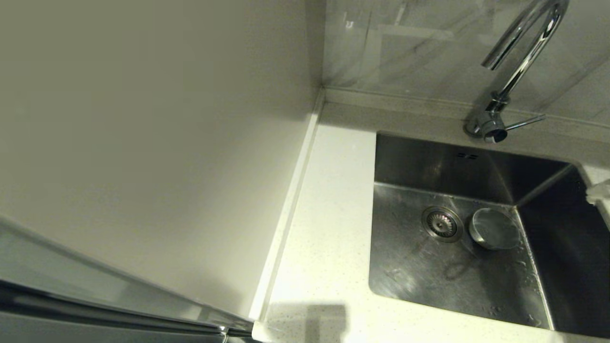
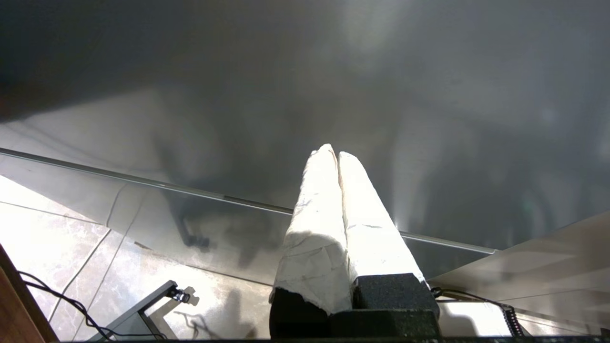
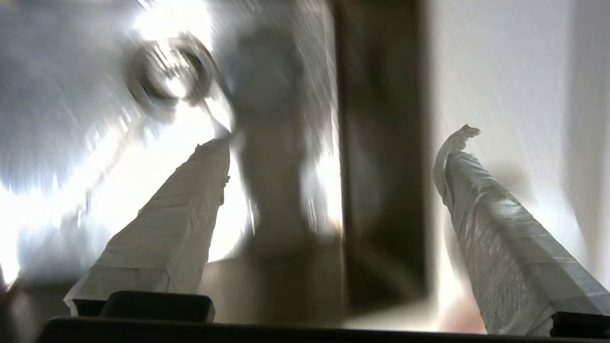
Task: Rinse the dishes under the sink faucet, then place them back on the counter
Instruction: Put a bowl into the sink
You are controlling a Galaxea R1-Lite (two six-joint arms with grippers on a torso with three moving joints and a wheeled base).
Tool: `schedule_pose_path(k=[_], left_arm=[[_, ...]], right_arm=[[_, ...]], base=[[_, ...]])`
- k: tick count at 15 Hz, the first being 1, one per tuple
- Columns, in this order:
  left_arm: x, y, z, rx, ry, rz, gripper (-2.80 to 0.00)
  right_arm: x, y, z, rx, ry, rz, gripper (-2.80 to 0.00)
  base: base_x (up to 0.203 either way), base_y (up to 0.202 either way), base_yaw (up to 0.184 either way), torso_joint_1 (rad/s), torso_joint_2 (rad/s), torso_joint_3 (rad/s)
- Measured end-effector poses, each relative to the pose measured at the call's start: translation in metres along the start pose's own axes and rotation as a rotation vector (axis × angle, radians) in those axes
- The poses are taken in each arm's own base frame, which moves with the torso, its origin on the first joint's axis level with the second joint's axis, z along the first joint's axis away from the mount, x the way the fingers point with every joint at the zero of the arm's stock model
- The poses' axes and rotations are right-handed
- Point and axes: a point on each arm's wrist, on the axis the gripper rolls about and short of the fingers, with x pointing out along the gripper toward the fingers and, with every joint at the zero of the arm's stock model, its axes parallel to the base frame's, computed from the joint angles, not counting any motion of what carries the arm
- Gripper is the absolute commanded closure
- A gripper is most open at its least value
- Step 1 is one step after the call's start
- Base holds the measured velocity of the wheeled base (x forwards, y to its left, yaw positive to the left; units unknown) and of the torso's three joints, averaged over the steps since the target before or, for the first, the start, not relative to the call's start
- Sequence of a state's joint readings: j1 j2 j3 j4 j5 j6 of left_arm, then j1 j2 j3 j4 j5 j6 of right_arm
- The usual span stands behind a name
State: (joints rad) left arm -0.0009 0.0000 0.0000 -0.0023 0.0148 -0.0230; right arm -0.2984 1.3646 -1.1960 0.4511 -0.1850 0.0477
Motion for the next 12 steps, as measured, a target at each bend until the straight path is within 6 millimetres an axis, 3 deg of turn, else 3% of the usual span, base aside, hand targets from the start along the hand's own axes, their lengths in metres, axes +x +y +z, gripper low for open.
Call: schedule_pose_path(k=[3,6,12], left_arm=[[0.000,0.000,0.000,0.001,0.000,0.001,0.00],[0.000,0.000,0.000,0.000,0.000,0.001,0.00],[0.000,0.000,0.000,0.000,0.000,0.001,0.00]], right_arm=[[-0.021,-0.024,-0.014,0.140,0.187,-0.052,-2.80],[-0.022,-0.041,-0.022,0.250,0.255,-0.062,-2.80],[0.028,-0.076,-0.027,0.374,0.354,-0.142,-2.80]], base=[[0.000,0.000,0.000,0.000,0.00,0.000],[0.000,0.000,0.000,0.000,0.00,0.000],[0.000,0.000,0.000,0.000,0.00,0.000]])
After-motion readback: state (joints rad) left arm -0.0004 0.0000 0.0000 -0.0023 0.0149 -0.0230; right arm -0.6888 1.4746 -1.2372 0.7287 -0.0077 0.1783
